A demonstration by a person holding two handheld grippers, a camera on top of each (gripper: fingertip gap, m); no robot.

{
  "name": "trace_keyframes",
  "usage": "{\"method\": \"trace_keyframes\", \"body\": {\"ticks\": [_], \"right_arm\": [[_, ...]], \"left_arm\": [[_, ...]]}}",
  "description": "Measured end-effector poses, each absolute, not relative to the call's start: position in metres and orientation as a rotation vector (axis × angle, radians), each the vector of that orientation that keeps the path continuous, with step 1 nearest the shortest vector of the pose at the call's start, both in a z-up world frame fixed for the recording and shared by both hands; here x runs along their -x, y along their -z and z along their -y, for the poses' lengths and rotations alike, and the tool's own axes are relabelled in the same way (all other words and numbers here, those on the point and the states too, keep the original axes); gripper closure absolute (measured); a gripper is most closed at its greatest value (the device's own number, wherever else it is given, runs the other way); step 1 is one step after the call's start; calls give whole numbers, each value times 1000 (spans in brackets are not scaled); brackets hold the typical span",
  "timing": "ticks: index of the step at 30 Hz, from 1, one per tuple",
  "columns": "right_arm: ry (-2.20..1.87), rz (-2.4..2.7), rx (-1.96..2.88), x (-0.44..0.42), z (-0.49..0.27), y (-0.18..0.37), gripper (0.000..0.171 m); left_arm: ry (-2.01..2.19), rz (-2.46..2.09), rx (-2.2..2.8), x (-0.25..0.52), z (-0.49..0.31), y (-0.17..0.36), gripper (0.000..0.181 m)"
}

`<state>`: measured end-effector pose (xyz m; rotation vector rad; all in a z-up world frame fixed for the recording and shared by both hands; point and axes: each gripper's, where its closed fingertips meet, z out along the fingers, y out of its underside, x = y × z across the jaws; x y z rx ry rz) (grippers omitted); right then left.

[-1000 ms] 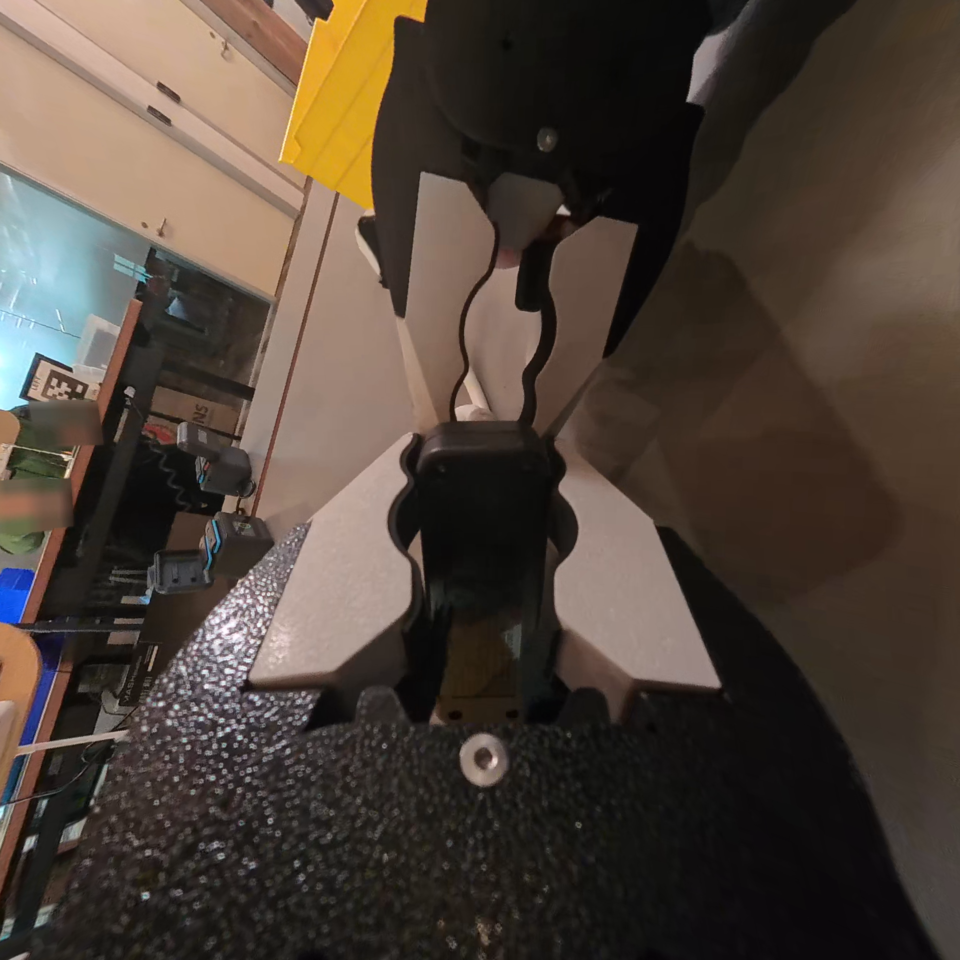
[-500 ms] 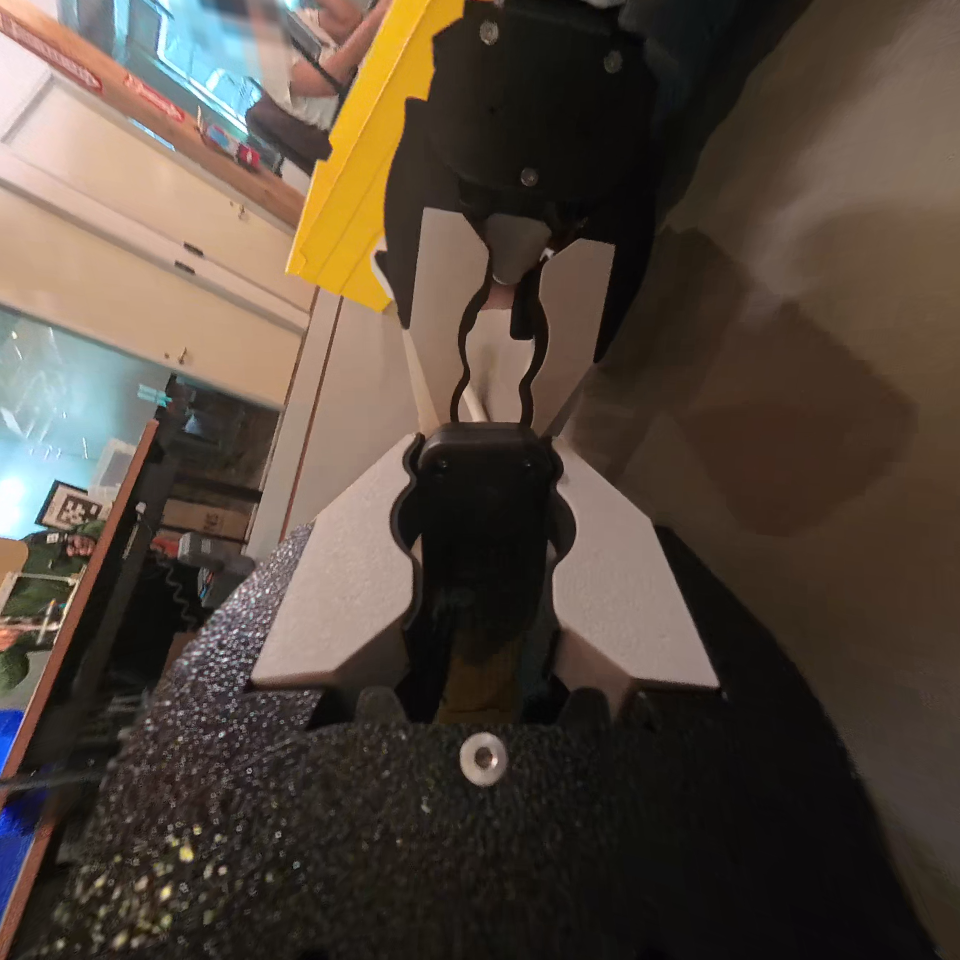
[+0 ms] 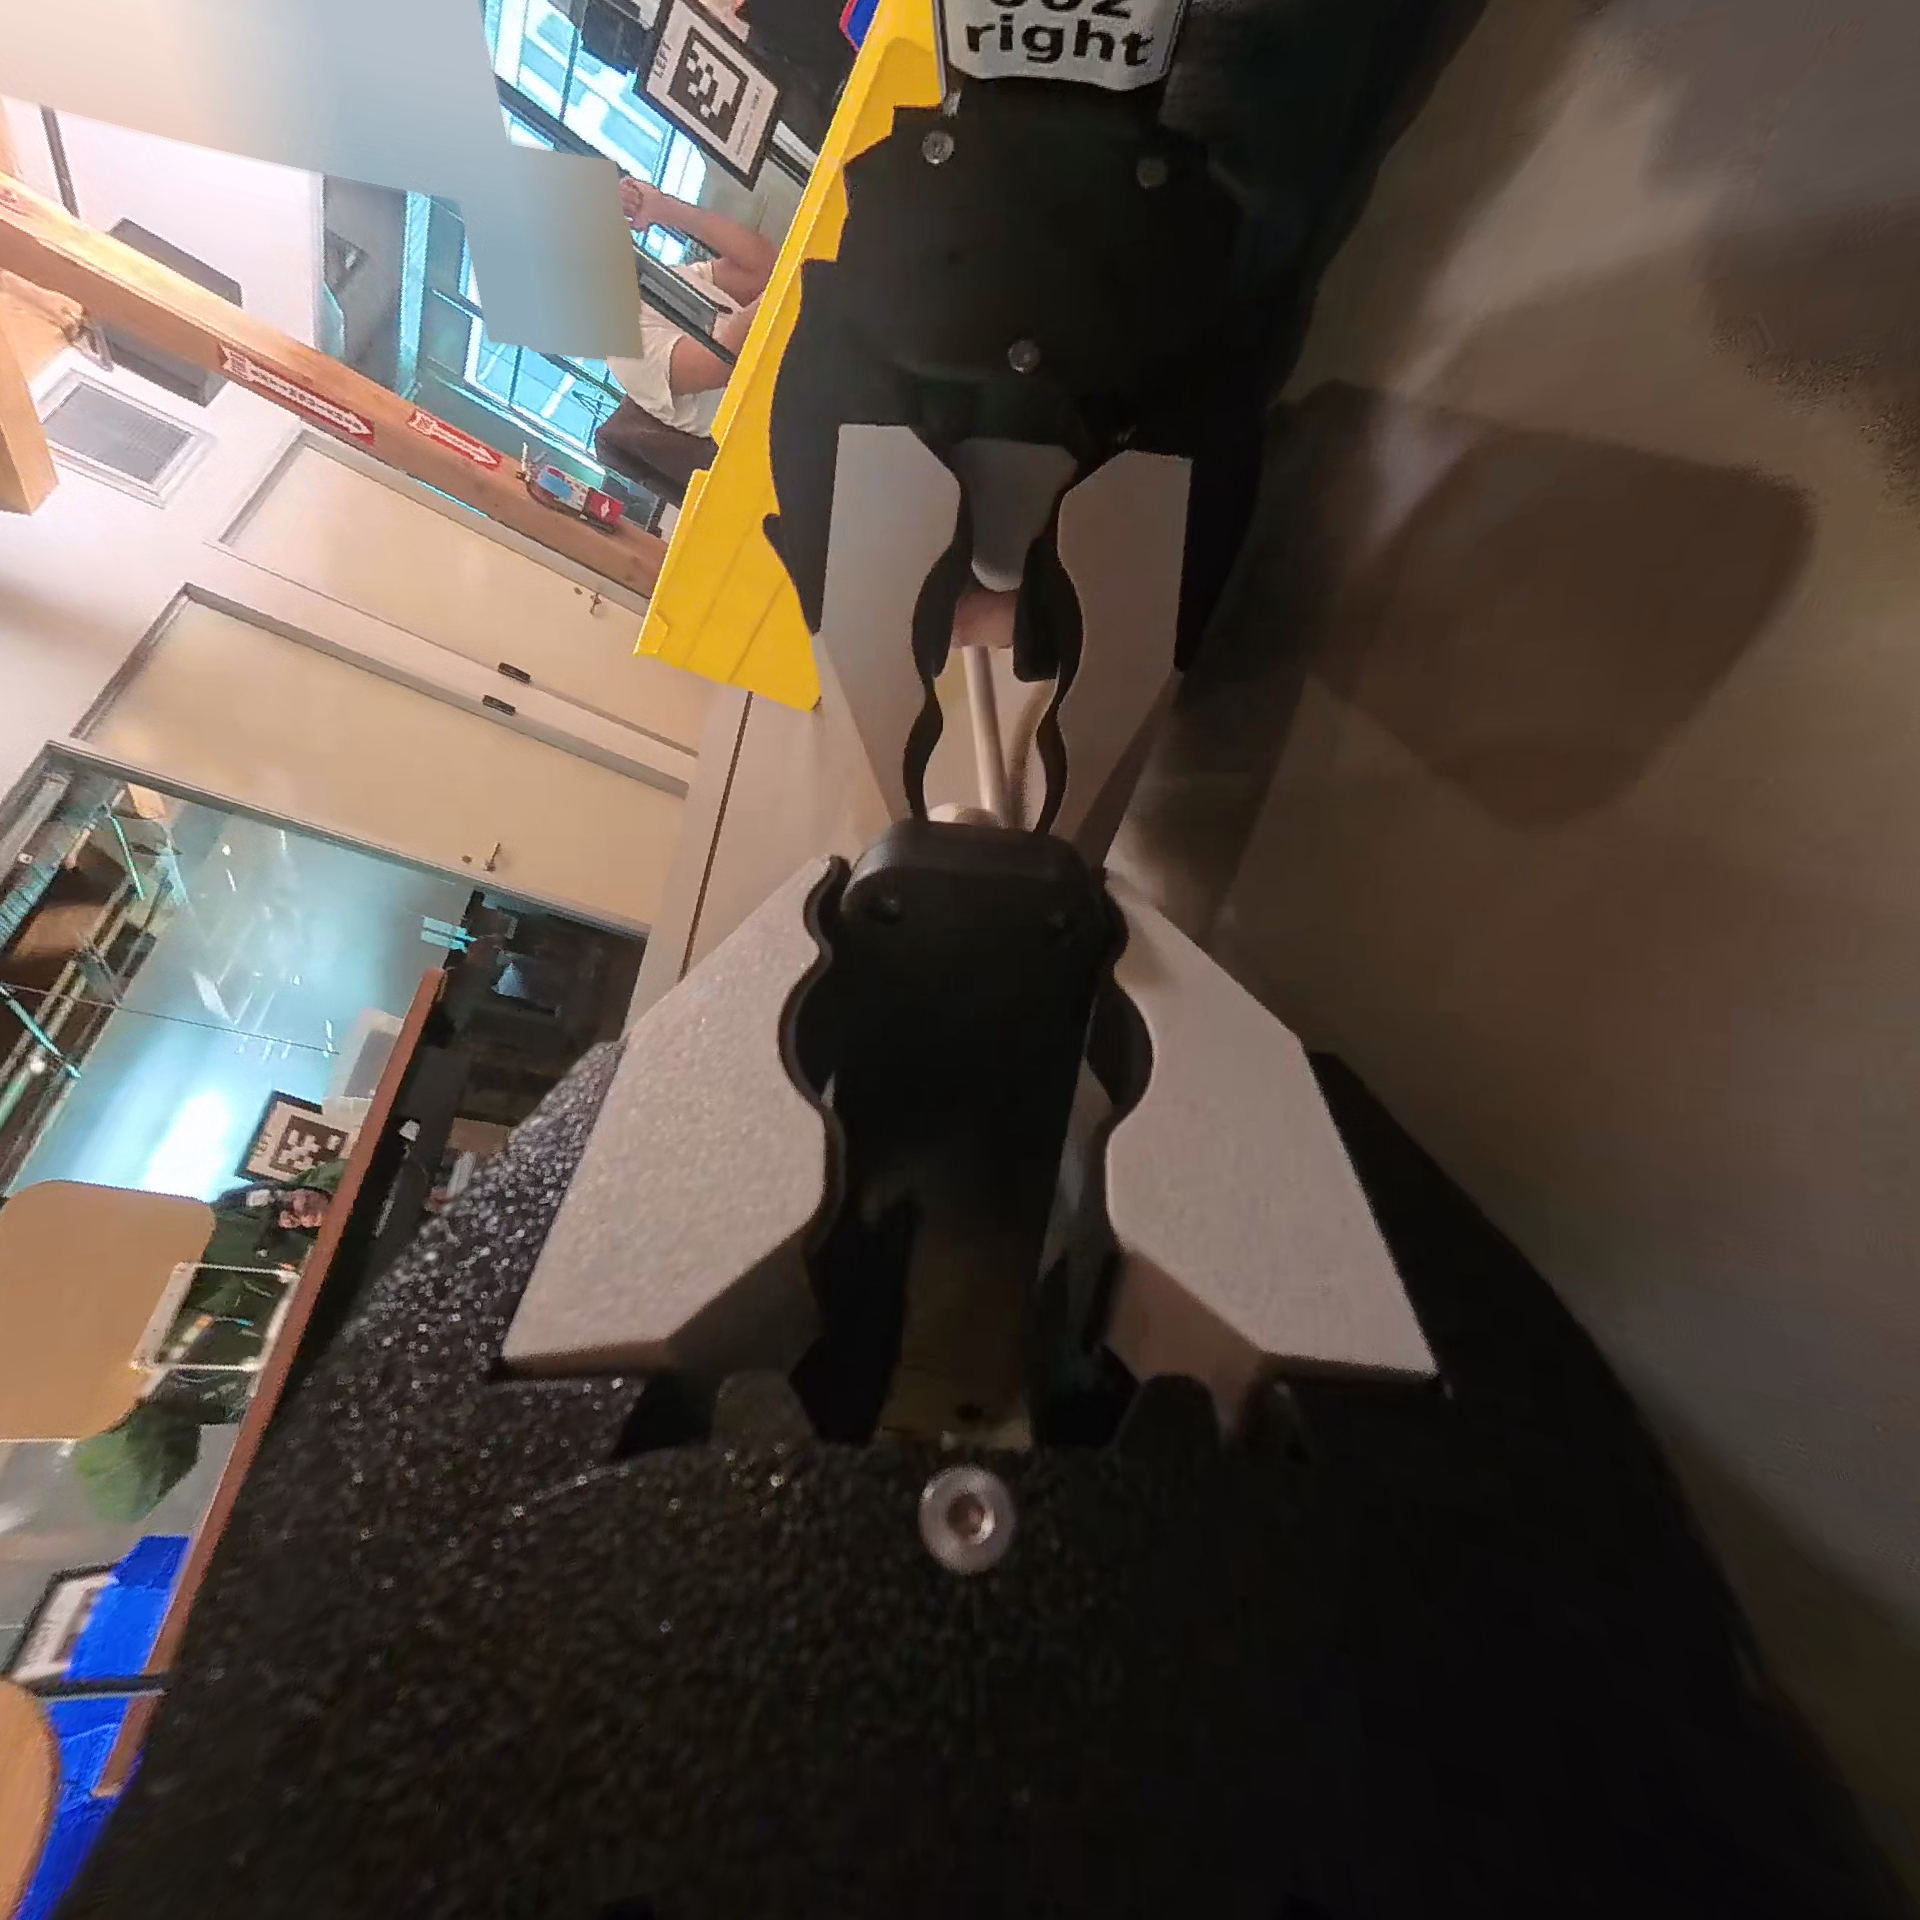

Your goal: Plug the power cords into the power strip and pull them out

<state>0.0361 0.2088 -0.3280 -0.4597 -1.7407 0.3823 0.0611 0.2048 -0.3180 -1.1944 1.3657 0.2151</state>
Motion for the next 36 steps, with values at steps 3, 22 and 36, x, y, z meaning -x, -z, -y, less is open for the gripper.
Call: {"method": "trace_keyframes", "body": {"ticks": [3,22,36], "right_arm": [[-406,1749,465,-38,-204,328,147],[-522,1781,503,-47,-196,328,146],[-563,1793,507,-56,-192,326,148]], "left_arm": [[-152,-1349,1223,-61,-200,320,136],[-142,-1354,1225,-64,-193,321,133],[-136,-1353,1220,-66,-190,320,135]]}}
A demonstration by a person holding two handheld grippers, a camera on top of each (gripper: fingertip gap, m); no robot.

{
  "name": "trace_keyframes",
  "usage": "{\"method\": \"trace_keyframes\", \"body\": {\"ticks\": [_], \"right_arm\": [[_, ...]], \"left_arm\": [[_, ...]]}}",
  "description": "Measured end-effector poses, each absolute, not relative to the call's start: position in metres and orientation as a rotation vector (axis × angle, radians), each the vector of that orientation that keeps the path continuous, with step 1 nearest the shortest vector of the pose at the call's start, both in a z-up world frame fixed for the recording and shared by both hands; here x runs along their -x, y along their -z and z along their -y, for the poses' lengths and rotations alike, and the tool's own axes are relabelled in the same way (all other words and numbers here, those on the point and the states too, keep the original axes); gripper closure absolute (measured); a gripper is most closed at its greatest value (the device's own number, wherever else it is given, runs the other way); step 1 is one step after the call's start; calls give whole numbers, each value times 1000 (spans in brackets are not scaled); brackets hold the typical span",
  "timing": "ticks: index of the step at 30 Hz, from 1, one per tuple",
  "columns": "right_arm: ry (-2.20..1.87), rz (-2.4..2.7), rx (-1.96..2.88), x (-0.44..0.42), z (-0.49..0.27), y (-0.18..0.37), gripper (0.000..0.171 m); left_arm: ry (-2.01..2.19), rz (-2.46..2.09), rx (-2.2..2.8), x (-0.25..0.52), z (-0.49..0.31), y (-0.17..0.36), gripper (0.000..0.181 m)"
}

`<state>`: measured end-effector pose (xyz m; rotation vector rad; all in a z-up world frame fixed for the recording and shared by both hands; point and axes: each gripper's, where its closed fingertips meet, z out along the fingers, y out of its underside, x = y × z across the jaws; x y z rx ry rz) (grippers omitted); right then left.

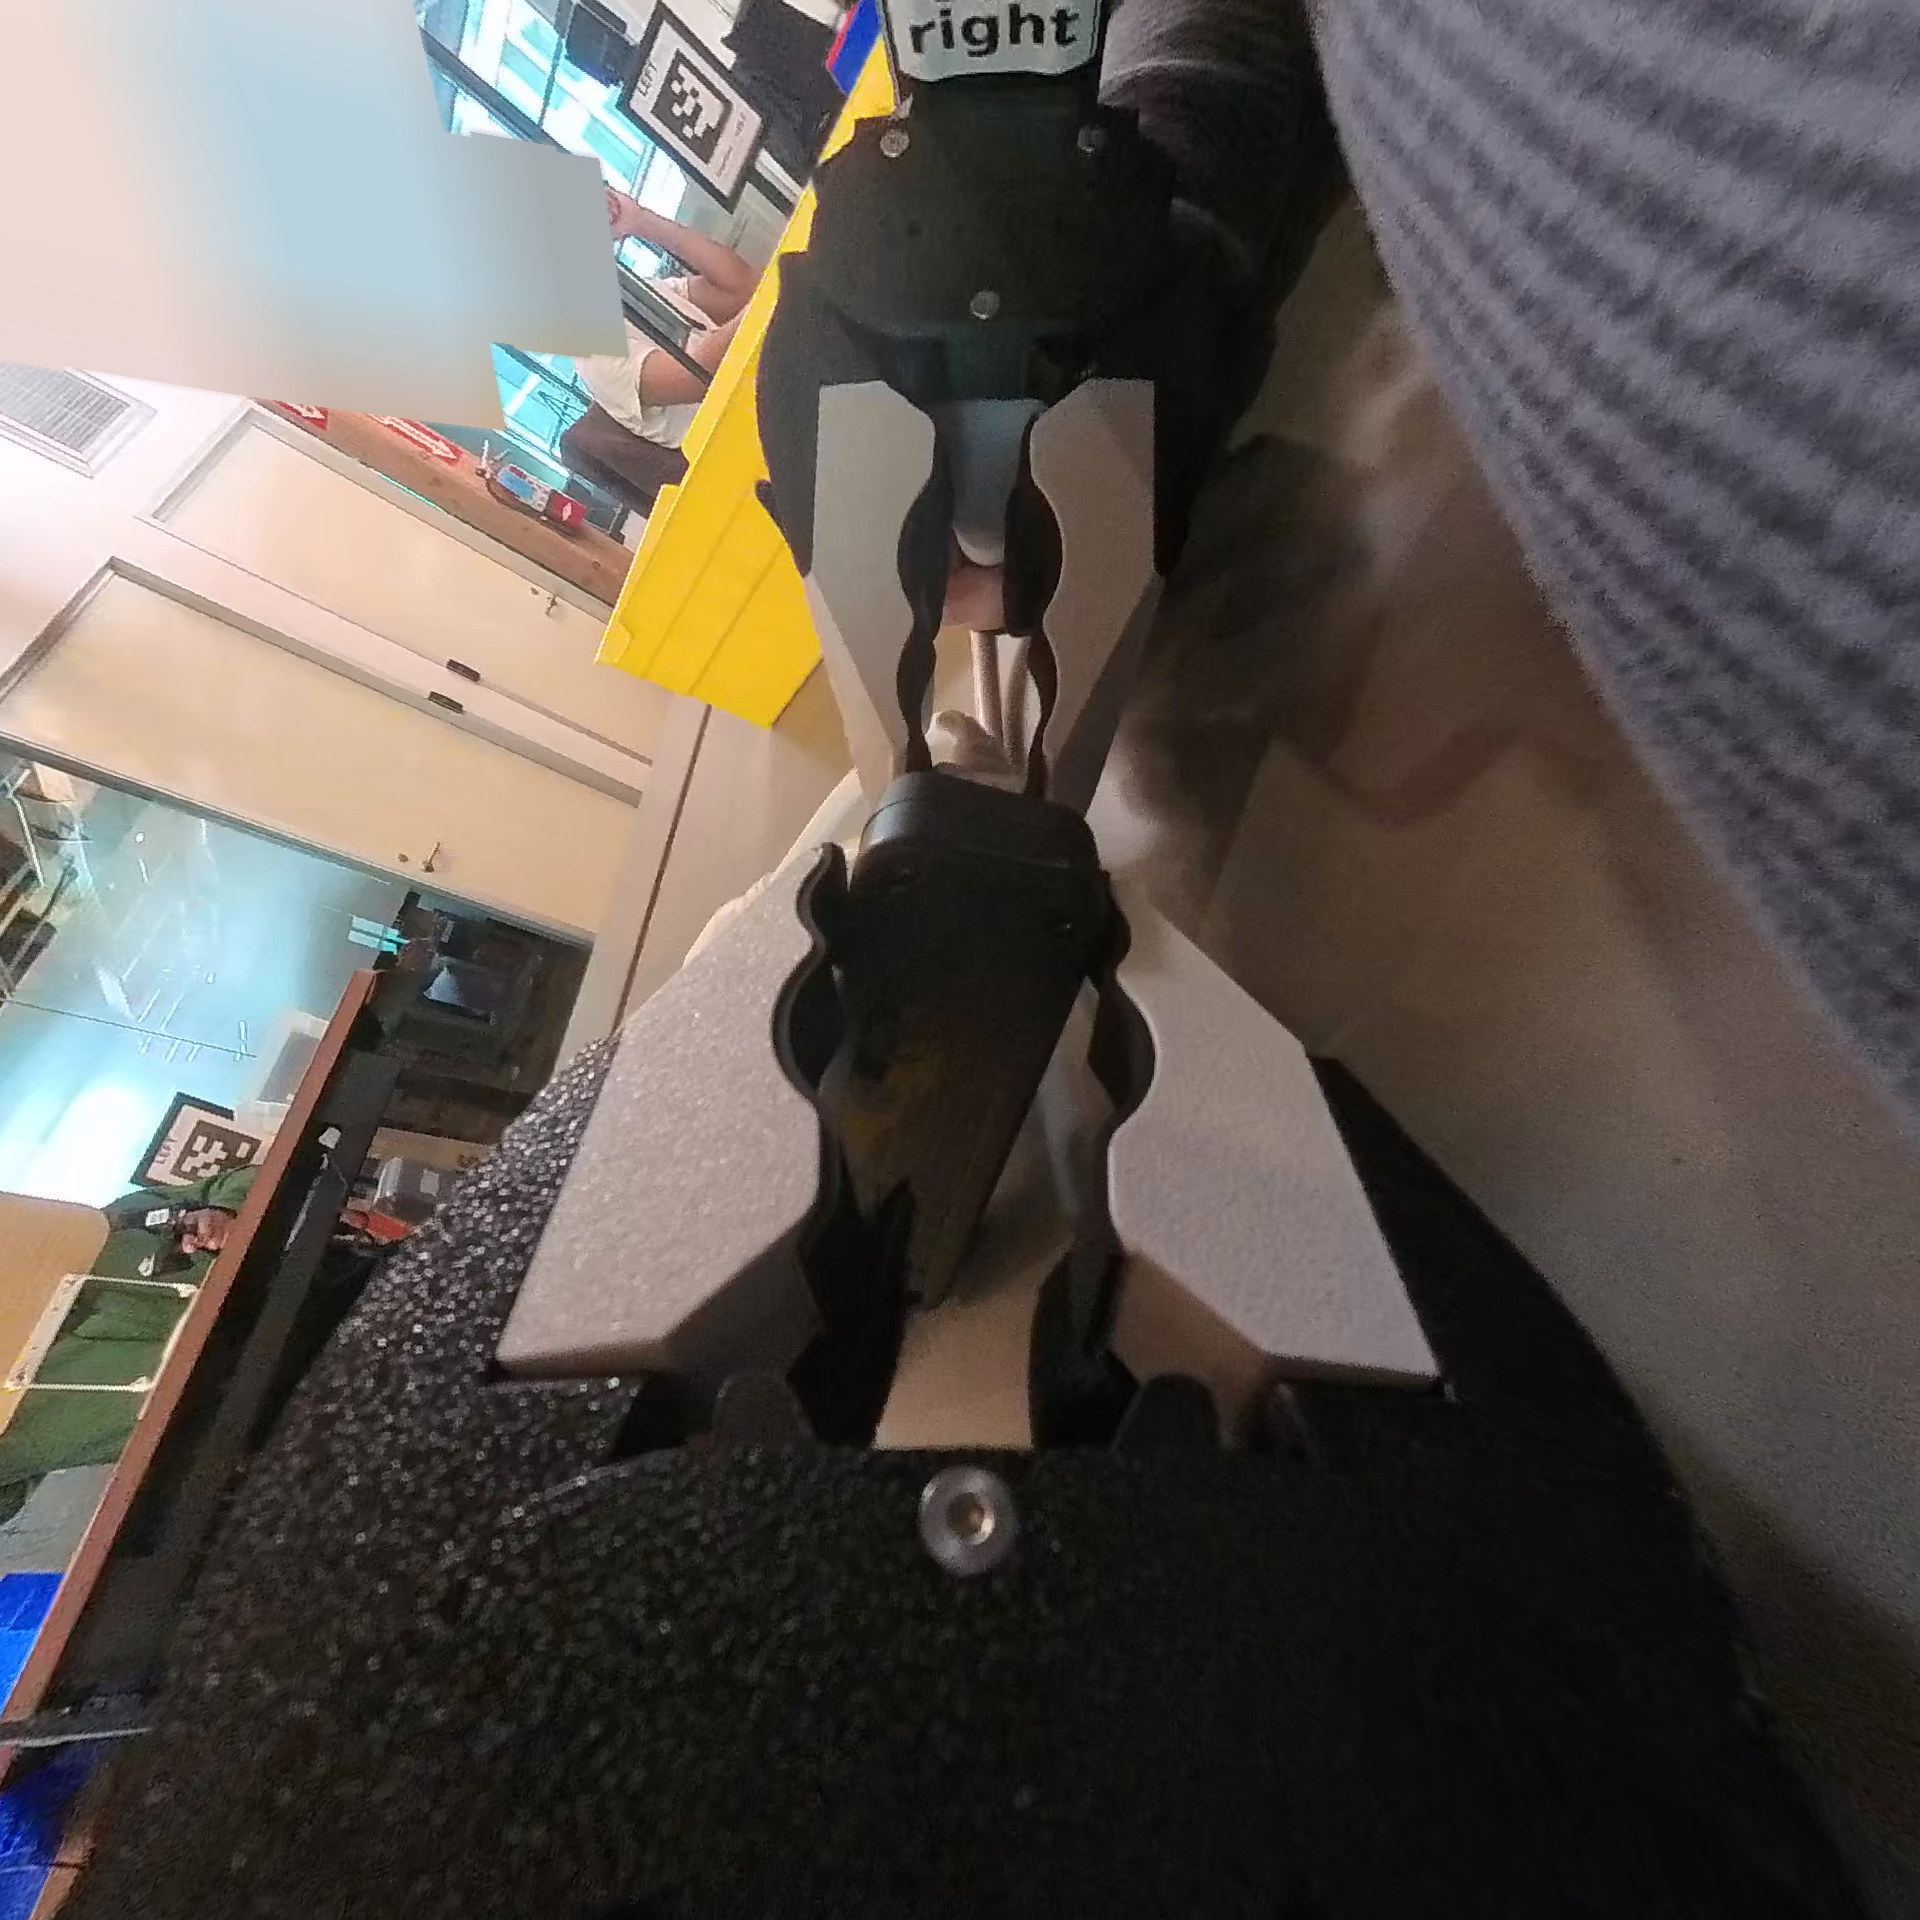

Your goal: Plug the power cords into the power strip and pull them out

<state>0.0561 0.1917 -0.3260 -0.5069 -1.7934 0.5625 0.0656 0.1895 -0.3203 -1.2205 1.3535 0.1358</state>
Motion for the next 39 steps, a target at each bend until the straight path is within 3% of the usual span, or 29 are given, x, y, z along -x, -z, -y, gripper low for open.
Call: {"method": "trace_keyframes", "body": {"ticks": [16,21,26,39], "right_arm": [[-605,1803,541,-60,-194,324,149],[-561,1793,519,-55,-195,323,148],[-538,1775,490,-53,-195,322,148],[-595,1719,518,-49,-195,316,140]], "left_arm": [[-85,-1322,1213,-68,-190,316,135],[-189,-1334,1218,-65,-207,310,111],[-251,-1454,1223,-72,-206,320,135],[-188,-1404,1186,-68,-204,316,136]]}}
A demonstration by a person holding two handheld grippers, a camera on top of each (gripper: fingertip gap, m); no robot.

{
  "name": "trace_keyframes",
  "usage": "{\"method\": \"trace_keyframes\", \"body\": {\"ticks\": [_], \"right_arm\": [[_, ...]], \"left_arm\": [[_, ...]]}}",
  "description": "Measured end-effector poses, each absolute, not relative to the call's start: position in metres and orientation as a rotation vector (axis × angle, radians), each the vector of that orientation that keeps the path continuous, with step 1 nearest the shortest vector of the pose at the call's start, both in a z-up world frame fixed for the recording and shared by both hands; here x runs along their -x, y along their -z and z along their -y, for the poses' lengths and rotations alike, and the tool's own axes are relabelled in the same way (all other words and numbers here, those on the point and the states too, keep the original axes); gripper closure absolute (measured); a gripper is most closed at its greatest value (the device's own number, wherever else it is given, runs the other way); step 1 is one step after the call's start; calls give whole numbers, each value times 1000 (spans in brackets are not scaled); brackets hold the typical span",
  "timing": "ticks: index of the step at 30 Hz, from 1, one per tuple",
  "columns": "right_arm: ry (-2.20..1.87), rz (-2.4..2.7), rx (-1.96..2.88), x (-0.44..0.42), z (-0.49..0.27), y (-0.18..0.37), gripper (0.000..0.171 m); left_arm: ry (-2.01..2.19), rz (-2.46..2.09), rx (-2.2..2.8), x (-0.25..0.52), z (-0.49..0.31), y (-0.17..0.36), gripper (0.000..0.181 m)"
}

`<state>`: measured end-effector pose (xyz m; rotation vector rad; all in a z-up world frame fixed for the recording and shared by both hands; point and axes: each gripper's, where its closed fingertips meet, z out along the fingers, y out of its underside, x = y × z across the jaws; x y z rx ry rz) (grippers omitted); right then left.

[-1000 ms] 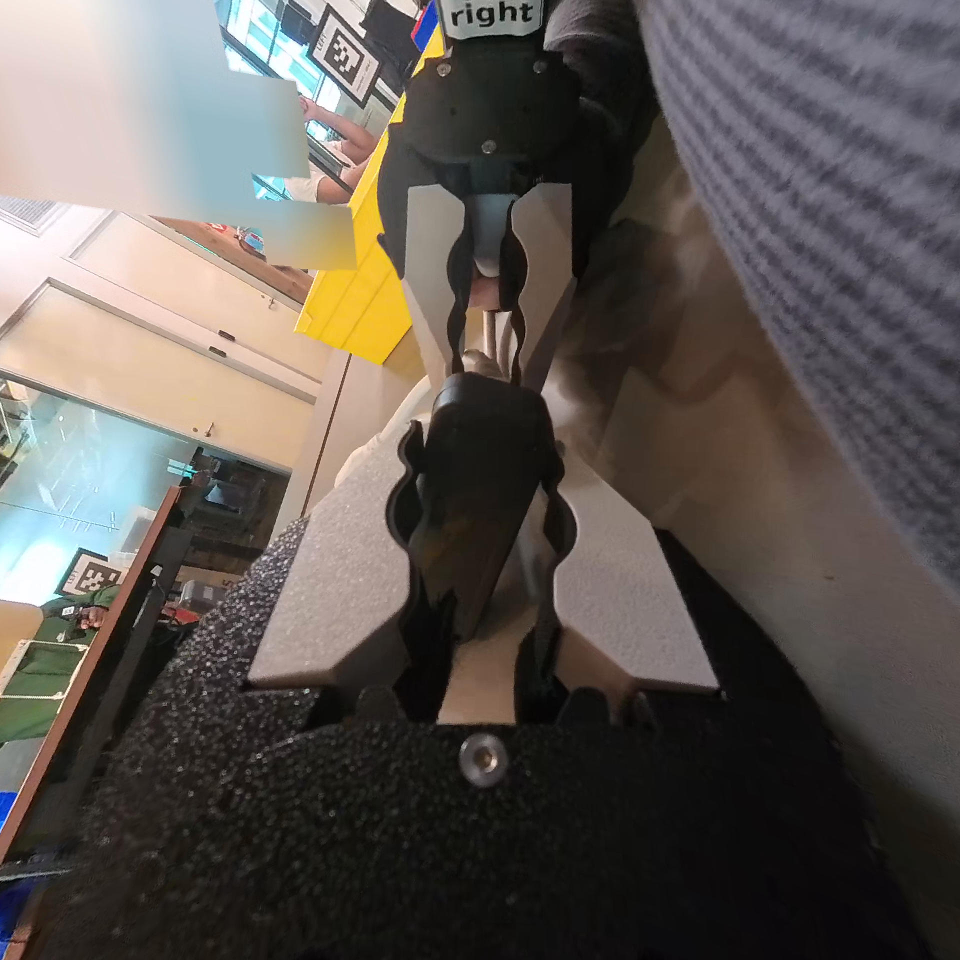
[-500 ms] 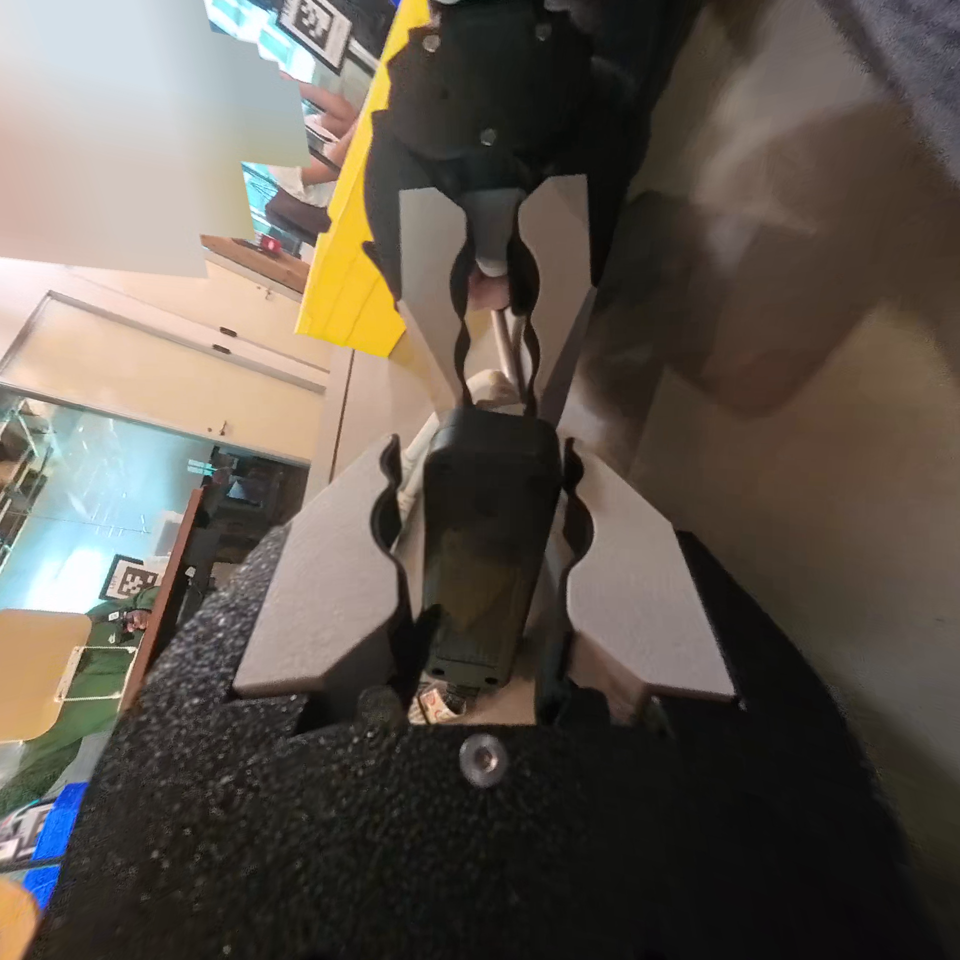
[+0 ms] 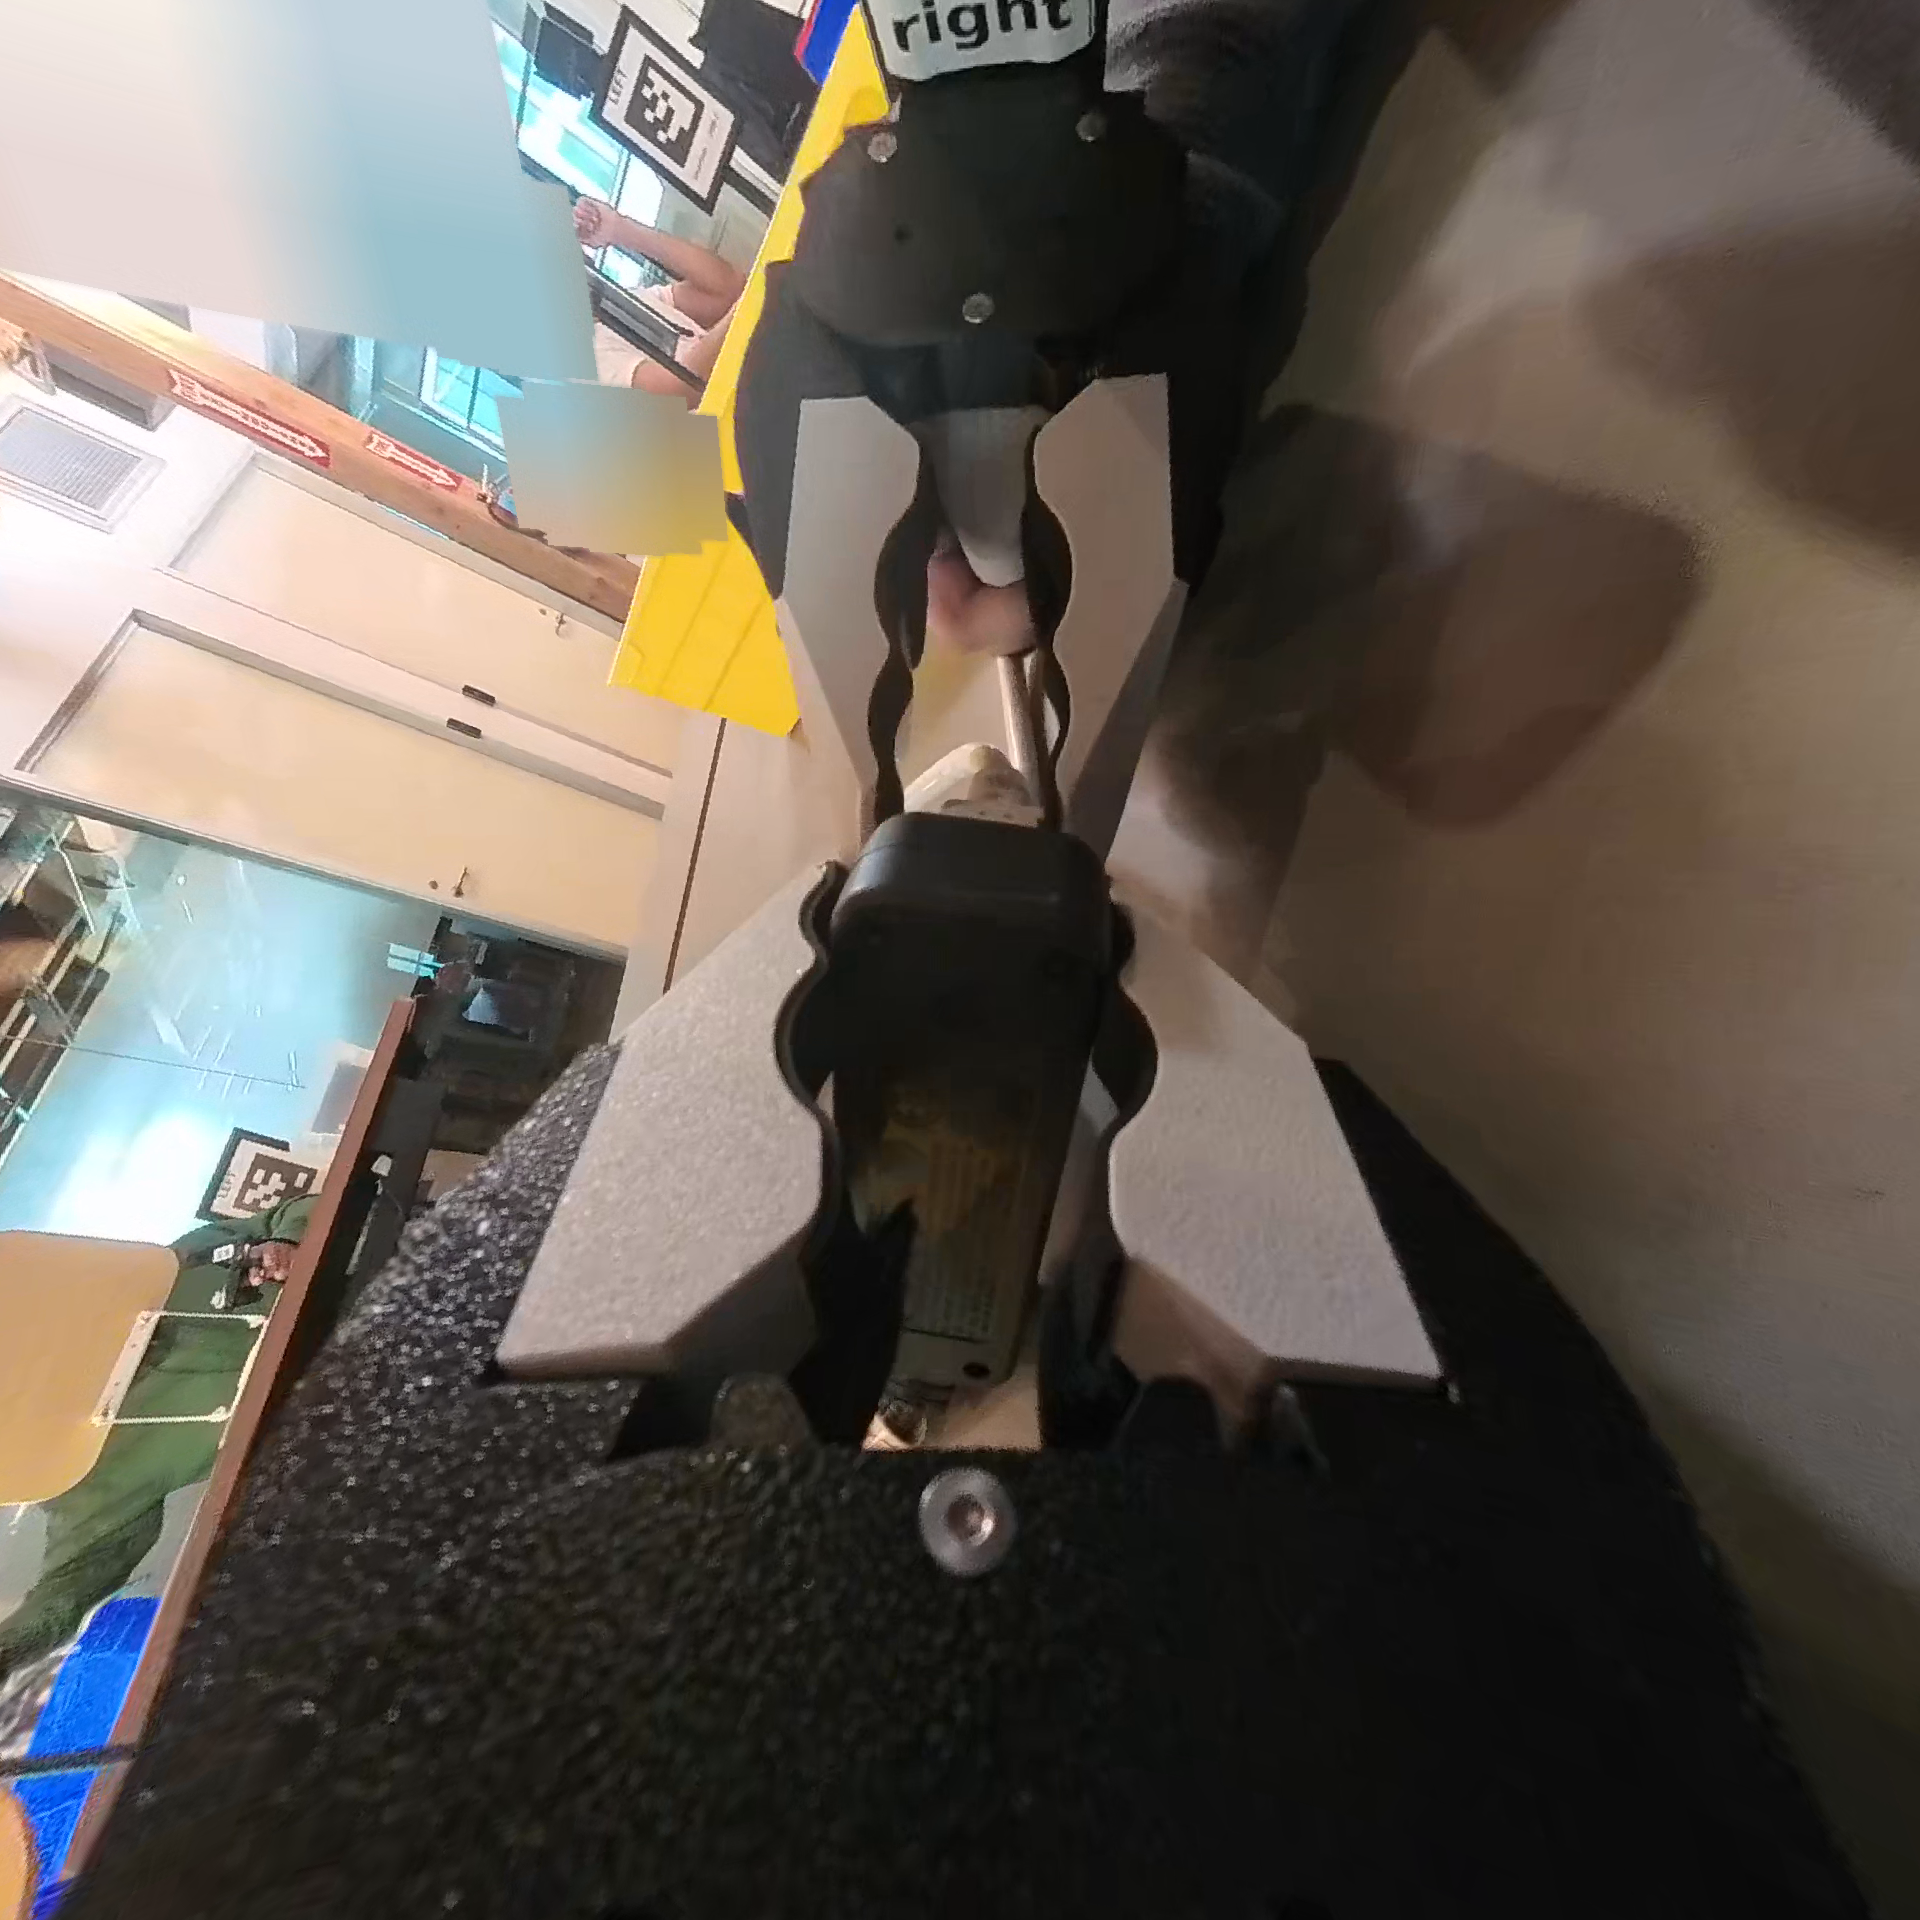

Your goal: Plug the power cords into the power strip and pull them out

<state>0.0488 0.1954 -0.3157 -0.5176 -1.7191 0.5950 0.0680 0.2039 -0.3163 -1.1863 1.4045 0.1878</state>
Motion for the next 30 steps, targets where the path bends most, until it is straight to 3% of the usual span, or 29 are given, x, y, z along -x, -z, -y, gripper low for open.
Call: {"method": "trace_keyframes", "body": {"ticks": [30], "right_arm": [[-496,1544,377,-52,-210,293,130]], "left_arm": [[-109,-1197,1138,-51,-218,298,132]]}}
